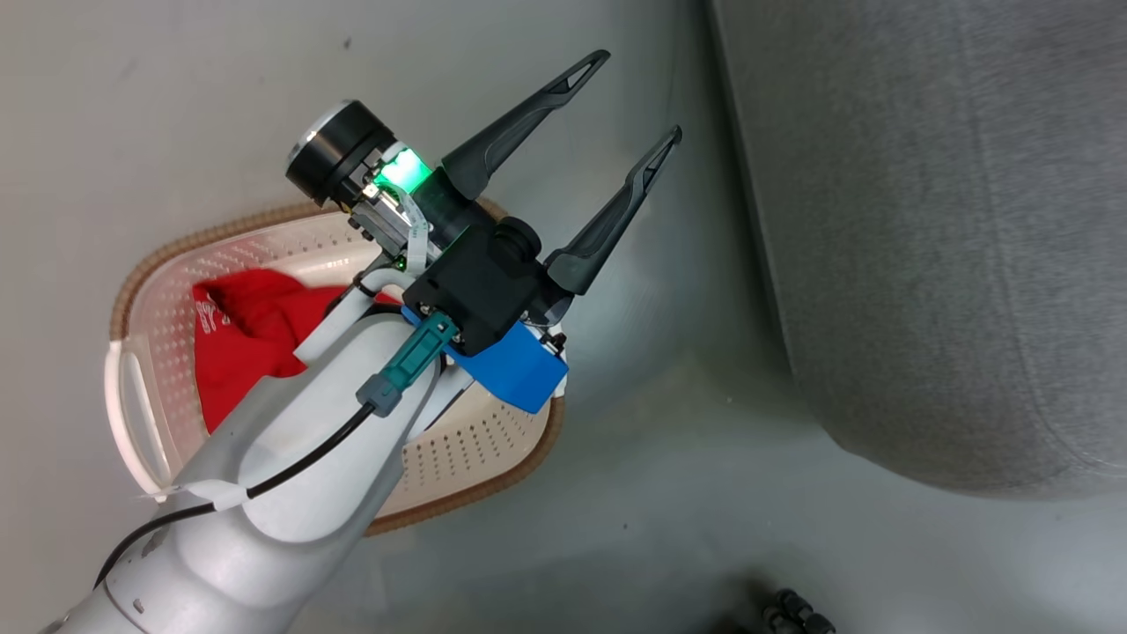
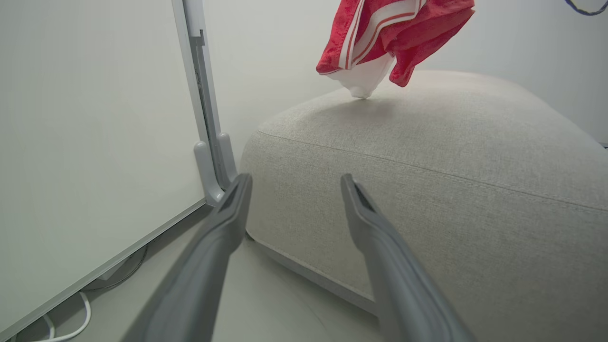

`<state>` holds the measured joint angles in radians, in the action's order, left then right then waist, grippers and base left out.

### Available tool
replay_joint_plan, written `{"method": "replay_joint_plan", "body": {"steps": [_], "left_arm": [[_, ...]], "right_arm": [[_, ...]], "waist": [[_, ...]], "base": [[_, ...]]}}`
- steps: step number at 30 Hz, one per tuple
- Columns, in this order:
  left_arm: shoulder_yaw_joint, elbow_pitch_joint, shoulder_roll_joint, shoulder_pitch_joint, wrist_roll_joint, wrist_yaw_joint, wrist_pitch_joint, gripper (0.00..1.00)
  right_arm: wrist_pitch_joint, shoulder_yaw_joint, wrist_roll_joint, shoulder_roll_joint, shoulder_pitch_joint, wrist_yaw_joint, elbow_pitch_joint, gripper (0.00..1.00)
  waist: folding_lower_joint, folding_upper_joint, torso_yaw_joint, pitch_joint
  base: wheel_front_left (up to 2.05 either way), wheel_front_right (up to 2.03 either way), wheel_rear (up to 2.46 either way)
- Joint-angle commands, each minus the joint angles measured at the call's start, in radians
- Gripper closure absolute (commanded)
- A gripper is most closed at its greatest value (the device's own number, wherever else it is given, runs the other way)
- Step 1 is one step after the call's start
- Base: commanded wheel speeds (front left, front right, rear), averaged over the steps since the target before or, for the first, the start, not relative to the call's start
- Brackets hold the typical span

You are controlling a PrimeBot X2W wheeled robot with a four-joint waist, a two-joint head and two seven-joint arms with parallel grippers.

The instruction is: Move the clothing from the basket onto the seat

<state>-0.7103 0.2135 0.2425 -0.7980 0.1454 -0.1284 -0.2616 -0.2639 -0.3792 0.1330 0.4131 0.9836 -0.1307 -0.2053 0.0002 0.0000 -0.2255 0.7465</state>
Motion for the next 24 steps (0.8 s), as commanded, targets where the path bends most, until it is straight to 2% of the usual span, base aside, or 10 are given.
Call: {"method": "replay_joint_plan", "body": {"steps": [1,6,12,16,17,18,24], "left_arm": [[0.003,-0.006,0.006,-0.018,-0.007,0.003,-0.005,0.0],[0.0,-0.012,0.016,-0.024,-0.013,0.003,-0.005,0.0],[0.001,-0.012,0.019,-0.025,-0.01,0.003,-0.005,0.0],[-0.002,-0.007,0.016,-0.023,-0.012,0.004,-0.005,0.0],[-0.002,-0.007,0.015,-0.023,-0.013,0.004,-0.005,0.0],[-0.001,-0.006,0.014,-0.021,-0.011,0.004,-0.005,0.0],[0.003,0.0,-0.004,0.014,0.002,0.006,-0.005,0.0]], "right_arm": [[-0.001,-0.028,-0.001,0.025,0.016,0.0,-0.05,1.0],[-0.001,-0.046,-0.025,0.04,-0.006,0.0,-0.228,1.0],[-0.001,-0.026,-0.021,0.003,-0.005,0.0,-0.46,1.0],[-0.001,-0.006,-0.018,-0.006,0.007,0.0,-0.54,1.0],[-0.001,-0.01,-0.021,-0.004,0.005,0.0,-0.538,0.93],[-0.001,-0.017,-0.019,-0.006,-0.001,0.0,-0.53,0.0],[-0.001,-0.044,-0.021,-0.031,-0.096,0.0,-0.448,0.0]], "waist": [[-0.0002,0.0,0.021,0.068],[-0.0002,0.0,0.027,0.089],[-0.0002,0.0,0.029,0.092],[-0.0002,0.0,0.027,0.08],[-0.0002,0.0,0.026,0.074],[-0.0002,0.0,0.026,0.066],[-0.0002,0.0,0.03,-0.007]], "base": [[0.0,0.0,0.0],[0.0,0.0,0.0],[0.0,0.0,0.0],[0.0,0.0,0.0],[0.0,0.0,0.0],[0.0,0.0,0.0],[0.0,0.0,0.0]]}}
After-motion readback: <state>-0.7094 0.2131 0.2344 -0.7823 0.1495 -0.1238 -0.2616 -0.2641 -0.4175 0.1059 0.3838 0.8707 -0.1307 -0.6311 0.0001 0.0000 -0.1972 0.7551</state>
